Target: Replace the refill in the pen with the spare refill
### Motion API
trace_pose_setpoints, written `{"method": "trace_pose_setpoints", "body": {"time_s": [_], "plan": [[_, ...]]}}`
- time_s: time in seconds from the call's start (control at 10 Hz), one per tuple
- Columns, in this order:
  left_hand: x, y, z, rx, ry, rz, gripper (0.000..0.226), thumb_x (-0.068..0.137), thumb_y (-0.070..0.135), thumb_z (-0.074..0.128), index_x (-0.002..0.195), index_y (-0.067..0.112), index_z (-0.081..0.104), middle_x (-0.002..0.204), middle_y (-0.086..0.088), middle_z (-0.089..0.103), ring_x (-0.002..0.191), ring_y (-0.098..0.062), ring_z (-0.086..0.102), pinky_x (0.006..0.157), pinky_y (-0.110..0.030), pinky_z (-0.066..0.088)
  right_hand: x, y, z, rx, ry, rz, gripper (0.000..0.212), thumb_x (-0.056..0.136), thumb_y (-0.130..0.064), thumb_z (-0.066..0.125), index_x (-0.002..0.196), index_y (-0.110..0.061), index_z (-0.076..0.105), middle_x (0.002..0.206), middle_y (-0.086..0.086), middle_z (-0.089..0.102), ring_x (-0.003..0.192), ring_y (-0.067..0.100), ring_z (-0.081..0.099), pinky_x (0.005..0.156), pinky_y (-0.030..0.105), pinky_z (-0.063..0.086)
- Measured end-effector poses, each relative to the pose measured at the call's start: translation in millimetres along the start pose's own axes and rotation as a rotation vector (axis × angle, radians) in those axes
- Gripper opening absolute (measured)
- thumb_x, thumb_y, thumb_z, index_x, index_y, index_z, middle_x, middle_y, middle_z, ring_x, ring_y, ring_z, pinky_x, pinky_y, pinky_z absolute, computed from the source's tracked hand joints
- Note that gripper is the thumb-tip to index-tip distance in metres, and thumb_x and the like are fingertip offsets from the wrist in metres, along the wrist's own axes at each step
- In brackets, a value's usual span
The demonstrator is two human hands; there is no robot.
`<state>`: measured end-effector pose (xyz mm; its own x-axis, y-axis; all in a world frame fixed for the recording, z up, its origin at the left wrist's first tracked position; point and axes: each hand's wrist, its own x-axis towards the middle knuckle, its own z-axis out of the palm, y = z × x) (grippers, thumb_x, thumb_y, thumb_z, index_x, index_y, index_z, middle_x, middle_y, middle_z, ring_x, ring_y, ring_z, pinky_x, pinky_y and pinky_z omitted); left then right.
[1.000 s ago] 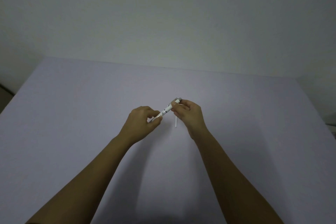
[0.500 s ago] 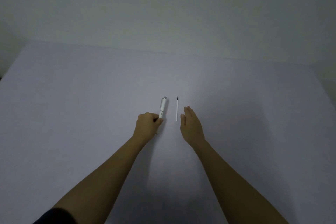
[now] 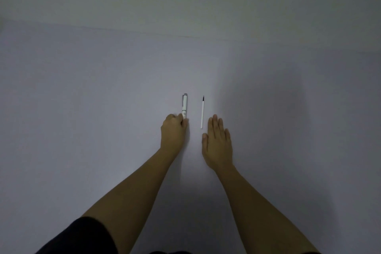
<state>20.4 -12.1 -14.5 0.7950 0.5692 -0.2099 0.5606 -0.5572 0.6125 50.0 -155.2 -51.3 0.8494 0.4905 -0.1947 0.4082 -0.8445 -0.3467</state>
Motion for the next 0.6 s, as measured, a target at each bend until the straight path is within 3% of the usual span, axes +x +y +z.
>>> {"method": "trace_pose_setpoints", "body": {"time_s": [0.2,0.3,0.5,0.6], "plan": [[-1.0,1.1,2.0,0.017,0.024,0.015,0.029,0.095,0.019,0.047,0.096,-0.007,0.062,0.09,-0.025,0.06,0.076,-0.035,0.057,0.062,-0.034,0.039,0.8,-1.2,2.3,-0.019,0.04,0.014,0.06,0.093,-0.034,0.014,0.145,-0.006,0.02,0.155,0.011,0.023,0.144,0.027,0.021,0.114,0.041,0.008],[-1.2,-0.6,0.8,0.011,0.025,0.02,0.03,0.094,0.021,0.048,0.093,-0.006,0.061,0.089,-0.024,0.06,0.076,-0.035,0.057,0.066,-0.037,0.045,1.4,-1.7,0.8,-0.022,0.039,0.004,0.062,0.091,-0.036,0.01,0.146,-0.006,0.018,0.156,0.011,0.02,0.145,0.027,0.017,0.114,0.039,0.006],[-4.1,-0.6,-10.5,-0.014,0.019,-0.013,0.031,0.093,0.024,0.05,0.085,-0.005,0.057,0.076,-0.011,0.045,0.066,-0.023,0.043,0.06,-0.031,0.036,-0.7,-3.2,-15.9,0.024,-0.03,-0.016,0.077,0.081,-0.045,-0.006,0.147,-0.008,0.006,0.159,0.008,0.004,0.148,0.022,0.003,0.116,0.034,-0.001],[-8.3,-1.6,-19.3,-0.002,0.018,-0.01,0.03,0.094,0.022,0.049,0.084,-0.006,0.057,0.068,-0.005,0.039,0.067,-0.023,0.041,0.06,-0.031,0.033,-3.0,-2.5,-22.0,0.044,-0.017,-0.023,0.08,0.08,-0.046,-0.006,0.147,-0.006,0.01,0.159,0.01,0.007,0.148,0.023,0.006,0.118,0.036,0.004]]}}
